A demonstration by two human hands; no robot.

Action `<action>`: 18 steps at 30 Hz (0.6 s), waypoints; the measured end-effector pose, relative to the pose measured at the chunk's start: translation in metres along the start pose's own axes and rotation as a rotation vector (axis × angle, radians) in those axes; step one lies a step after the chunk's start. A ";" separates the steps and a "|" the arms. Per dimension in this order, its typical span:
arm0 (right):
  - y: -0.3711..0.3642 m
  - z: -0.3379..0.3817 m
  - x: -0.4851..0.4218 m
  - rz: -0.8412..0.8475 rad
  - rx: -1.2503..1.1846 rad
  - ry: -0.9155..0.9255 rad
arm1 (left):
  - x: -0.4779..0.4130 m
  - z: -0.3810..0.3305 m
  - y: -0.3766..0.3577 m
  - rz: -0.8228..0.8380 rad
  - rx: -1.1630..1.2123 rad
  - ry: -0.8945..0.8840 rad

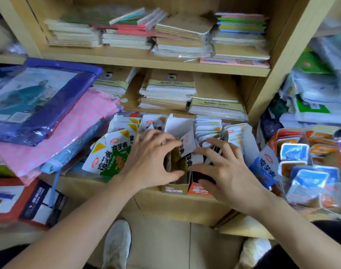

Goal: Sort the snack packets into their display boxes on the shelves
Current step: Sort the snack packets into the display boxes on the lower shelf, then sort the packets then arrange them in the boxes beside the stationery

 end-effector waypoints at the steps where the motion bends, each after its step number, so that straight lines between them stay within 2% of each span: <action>1: 0.000 0.000 0.000 -0.005 0.004 -0.003 | 0.000 -0.007 -0.003 0.054 -0.035 0.012; 3: 0.000 0.001 -0.001 -0.002 -0.001 -0.017 | -0.003 -0.014 -0.010 0.071 -0.060 0.039; 6: -0.001 0.009 0.006 -0.028 -0.031 -0.030 | -0.007 -0.011 -0.010 -0.098 -0.016 0.027; 9: 0.003 0.023 0.020 -0.160 -0.110 -0.073 | -0.003 -0.001 -0.005 -0.210 0.033 0.081; 12: -0.002 0.041 0.036 -0.311 -0.371 -0.137 | 0.004 0.001 0.002 -0.213 0.088 0.115; 14: -0.018 0.055 0.041 -0.216 -0.533 -0.217 | 0.009 -0.001 0.005 -0.195 0.107 0.127; 17: -0.056 0.071 0.034 0.184 -0.465 -0.337 | 0.015 -0.003 0.007 -0.181 0.130 0.156; 18: -0.065 0.073 0.030 0.255 -0.449 -0.361 | 0.017 -0.002 0.007 -0.182 0.130 0.159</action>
Point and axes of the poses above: each hand's wrist, its own x-axis away from the middle knuckle, its own y-axis out of the back of the hand, z = x × y, the point moved 4 cm from there along -x, towards the middle knuckle, and after that the axes turned 13 degrees about z, right-handed, at the moved point
